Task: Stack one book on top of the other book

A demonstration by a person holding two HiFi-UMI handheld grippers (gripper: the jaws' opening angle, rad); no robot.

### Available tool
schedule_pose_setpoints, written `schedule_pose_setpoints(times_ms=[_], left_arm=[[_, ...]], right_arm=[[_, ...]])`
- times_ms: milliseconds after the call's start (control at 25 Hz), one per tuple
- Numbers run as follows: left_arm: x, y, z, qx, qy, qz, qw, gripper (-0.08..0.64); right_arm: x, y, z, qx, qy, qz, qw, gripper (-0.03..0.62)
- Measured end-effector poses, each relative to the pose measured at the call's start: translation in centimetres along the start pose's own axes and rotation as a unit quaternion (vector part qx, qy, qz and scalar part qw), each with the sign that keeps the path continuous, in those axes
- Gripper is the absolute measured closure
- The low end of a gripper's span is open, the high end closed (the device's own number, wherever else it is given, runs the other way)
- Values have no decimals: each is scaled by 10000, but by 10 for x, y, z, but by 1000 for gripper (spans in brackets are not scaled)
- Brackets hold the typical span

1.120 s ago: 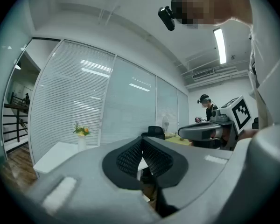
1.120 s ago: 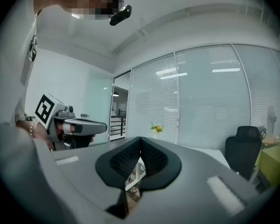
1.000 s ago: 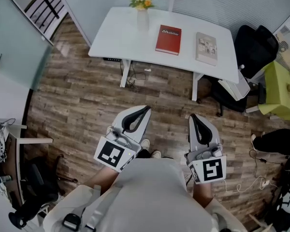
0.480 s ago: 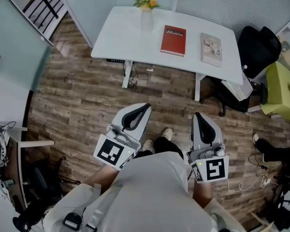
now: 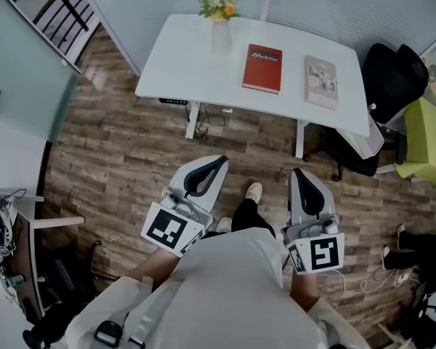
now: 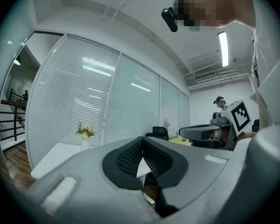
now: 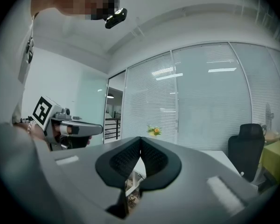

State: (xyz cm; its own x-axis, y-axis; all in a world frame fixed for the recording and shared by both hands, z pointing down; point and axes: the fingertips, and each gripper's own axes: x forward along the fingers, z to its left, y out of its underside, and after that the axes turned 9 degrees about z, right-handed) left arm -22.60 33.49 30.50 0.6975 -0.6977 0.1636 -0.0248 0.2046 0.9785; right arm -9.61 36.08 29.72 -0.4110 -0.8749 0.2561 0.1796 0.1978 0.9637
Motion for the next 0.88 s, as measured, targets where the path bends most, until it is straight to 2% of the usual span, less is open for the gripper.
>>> schedule_pose_setpoints(times_ms=[320,880], left_arm=[[61,-16,16,12,3,-8,10000,557],[203,-49,34,20,-117,36,9999,557]], right_arm=[[38,-4,-52,45,-40,26,10000,588],[108,-11,-183,95,-192,118,9997,586]])
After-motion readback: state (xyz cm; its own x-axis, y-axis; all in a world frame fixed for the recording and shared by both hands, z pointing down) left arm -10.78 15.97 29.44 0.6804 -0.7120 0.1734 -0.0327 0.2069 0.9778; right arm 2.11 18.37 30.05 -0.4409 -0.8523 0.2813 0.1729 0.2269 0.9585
